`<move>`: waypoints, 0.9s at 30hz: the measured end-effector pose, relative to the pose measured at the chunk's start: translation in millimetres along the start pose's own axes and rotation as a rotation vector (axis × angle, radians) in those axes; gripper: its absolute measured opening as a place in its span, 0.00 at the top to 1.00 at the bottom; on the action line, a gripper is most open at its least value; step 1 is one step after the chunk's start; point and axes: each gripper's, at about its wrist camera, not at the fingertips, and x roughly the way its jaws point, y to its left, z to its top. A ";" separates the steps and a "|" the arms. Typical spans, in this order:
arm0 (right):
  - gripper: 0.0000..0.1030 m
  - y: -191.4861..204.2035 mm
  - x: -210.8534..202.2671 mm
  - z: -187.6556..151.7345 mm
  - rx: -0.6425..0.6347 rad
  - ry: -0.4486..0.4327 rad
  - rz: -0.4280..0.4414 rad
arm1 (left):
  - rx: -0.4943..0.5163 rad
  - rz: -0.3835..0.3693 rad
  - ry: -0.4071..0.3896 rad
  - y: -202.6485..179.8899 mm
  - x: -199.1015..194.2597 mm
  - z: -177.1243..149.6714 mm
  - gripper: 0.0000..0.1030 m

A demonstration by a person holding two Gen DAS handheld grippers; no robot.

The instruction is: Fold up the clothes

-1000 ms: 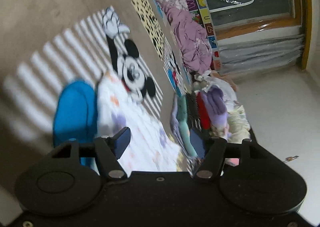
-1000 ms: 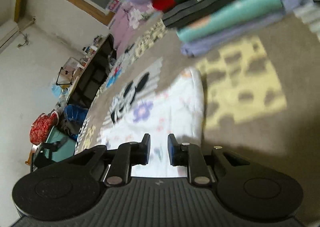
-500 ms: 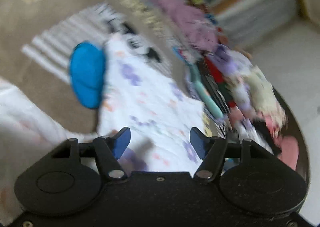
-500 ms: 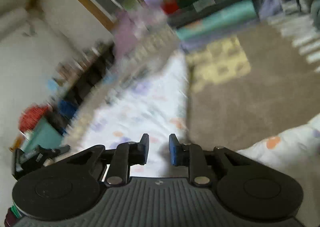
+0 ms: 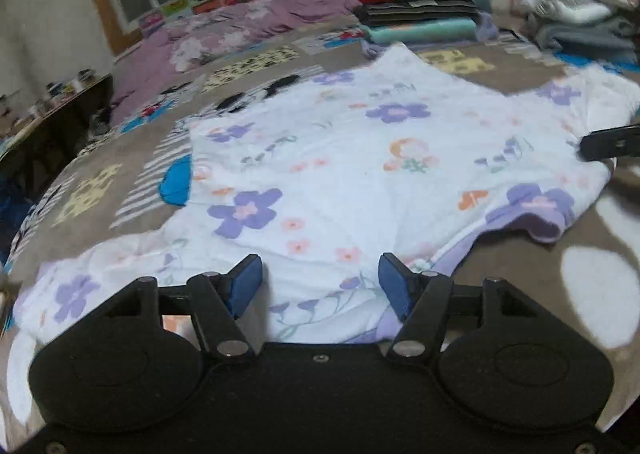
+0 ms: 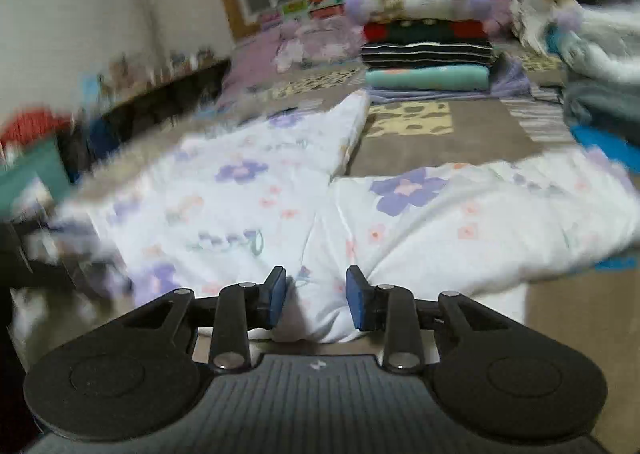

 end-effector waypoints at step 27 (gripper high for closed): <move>0.50 -132.2 -52.7 0.6 0.449 -0.262 -0.266 | -0.213 -0.038 -0.049 -16.9 -12.3 -9.7 0.33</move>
